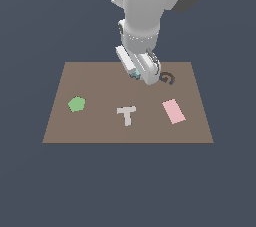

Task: Insert a designated object into the corresponding slot on a board.

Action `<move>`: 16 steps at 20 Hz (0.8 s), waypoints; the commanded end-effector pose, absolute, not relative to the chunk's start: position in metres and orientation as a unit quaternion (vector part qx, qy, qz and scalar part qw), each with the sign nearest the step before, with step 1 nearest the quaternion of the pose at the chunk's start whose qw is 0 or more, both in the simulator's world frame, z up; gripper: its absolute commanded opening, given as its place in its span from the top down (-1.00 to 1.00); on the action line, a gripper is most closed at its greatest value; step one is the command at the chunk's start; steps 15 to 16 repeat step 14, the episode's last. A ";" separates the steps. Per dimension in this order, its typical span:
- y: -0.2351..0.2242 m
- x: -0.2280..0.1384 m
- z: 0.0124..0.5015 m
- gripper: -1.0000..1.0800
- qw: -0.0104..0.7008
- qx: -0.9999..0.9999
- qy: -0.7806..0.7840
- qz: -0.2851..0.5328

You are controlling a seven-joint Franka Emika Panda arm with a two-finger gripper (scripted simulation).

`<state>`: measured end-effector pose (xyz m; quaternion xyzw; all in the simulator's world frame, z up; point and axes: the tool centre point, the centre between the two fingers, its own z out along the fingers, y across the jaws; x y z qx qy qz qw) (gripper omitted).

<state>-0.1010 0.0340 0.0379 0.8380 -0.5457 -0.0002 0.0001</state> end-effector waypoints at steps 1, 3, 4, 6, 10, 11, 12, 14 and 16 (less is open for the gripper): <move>0.034 -0.101 0.033 1.00 0.000 0.838 -0.546 0.000; 0.034 -0.101 0.031 1.00 0.000 0.838 -0.546 0.000; 0.034 -0.101 0.031 1.00 0.000 0.838 -0.546 0.000; 0.034 -0.101 0.031 -0.92 0.000 0.838 -0.546 0.000; 0.034 -0.101 0.031 -0.92 0.000 0.838 -0.546 0.000; 0.034 -0.101 0.031 -0.92 0.000 0.838 -0.546 0.000; 0.034 -0.101 0.031 -0.92 0.000 0.838 -0.546 0.000; 0.034 -0.101 0.031 -0.92 0.000 0.838 -0.546 0.000; 0.034 -0.101 0.031 -0.92 0.000 0.838 -0.546 0.000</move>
